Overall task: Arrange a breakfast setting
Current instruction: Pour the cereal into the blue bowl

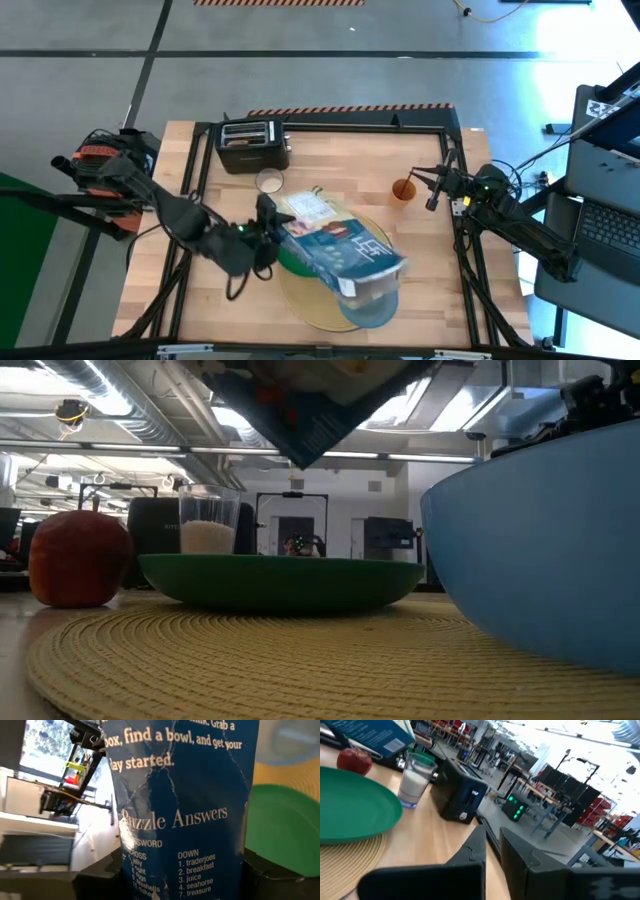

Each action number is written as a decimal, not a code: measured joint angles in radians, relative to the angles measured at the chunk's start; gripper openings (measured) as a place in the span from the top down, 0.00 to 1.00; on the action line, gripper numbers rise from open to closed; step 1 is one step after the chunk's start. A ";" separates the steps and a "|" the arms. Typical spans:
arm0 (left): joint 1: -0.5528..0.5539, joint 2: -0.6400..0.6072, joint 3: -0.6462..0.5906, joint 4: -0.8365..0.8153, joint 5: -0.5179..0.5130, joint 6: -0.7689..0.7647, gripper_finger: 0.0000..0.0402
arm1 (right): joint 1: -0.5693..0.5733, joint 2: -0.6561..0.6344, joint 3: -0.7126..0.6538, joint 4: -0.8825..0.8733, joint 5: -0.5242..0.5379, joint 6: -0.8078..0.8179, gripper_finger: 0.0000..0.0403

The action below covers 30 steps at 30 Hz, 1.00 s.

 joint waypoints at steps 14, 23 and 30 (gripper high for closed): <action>-0.074 0.115 0.041 -0.059 -0.173 0.135 0.48 | 0.000 0.000 0.000 -0.022 0.012 -0.002 0.92; -0.078 0.115 0.041 -0.063 -0.209 0.238 0.48 | 0.000 0.000 0.000 -0.039 0.029 -0.002 0.92; -0.078 0.115 0.041 -0.075 -0.195 0.255 0.48 | 0.000 0.000 0.000 -0.044 0.029 -0.003 0.92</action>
